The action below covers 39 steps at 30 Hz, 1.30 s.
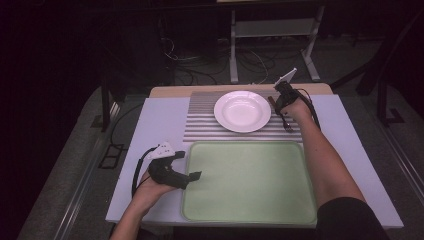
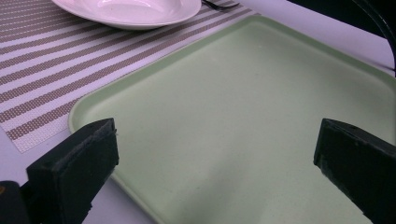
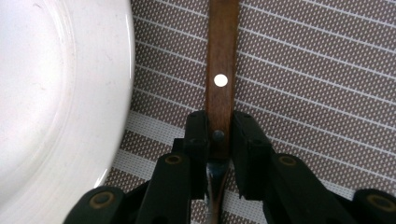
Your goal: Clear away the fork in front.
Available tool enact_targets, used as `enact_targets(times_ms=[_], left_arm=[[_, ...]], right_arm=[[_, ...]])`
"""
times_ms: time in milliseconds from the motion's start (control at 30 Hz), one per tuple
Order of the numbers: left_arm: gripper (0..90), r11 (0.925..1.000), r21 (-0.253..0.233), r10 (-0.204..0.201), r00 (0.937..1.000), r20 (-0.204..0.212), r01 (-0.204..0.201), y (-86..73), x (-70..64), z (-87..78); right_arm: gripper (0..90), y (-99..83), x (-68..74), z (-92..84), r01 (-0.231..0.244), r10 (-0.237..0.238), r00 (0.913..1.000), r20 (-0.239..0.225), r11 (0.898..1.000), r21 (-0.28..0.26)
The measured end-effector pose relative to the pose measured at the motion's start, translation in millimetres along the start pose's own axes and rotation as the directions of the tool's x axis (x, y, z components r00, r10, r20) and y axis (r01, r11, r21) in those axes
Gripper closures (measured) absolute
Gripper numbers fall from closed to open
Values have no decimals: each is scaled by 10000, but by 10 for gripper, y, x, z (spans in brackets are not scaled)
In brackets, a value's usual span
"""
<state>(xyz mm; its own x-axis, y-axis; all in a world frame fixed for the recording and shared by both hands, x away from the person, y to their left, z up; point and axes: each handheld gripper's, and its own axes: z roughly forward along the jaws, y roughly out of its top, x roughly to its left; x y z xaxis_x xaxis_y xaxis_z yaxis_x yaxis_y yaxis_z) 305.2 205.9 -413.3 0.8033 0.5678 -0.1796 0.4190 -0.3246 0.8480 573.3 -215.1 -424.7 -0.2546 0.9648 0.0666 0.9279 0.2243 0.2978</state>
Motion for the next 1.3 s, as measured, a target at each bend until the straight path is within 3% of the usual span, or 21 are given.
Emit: enact_targets(times_ms=[267,467,533,733,1000,1067,1233,1267,1300], left_arm=[[0,10000,21,3,10000,3,-3,-1,-2,3],[0,10000,22,-23,10000,-15,23,-2,6,3],[0,10000,26,-24,10000,-22,24,-1,5,4],[0,10000,62,11,10000,-29,-11,-1,2,6],[0,9999,96,59,10000,-33,-59,-1,-5,15],[0,9999,110,62,10000,-37,-62,-1,-9,19],[0,9999,136,78,9999,-63,-77,-1,-13,24],[0,9999,136,78,9999,-63,-77,-1,-13,24],[0,9999,142,86,9999,-68,-85,-1,-13,24]], right_arm=[[768,-41,-20,-6,391,-395,9991,-165,9989,-274],[768,-98,-91,-33,386,-415,9976,-546,9978,-543],[768,-139,-134,-72,256,-323,9960,-832,9964,-803],[768,-220,-206,-169,220,-363,9933,-1099,9914,-1288],[768,-402,-315,-468,17,-449,9837,-1742,9706,-2408],[767,-504,-330,-594,77,-669,9782,-1966,9577,-2876],[767,-697,-322,-780,249,-1110,9672,-2286,9366,-3495],[767,-697,-322,-780,249,-1110,9672,-2286,9366,-3495],[767,-780,-305,-850,316,-1299,9621,-2399,9266,-3748]])
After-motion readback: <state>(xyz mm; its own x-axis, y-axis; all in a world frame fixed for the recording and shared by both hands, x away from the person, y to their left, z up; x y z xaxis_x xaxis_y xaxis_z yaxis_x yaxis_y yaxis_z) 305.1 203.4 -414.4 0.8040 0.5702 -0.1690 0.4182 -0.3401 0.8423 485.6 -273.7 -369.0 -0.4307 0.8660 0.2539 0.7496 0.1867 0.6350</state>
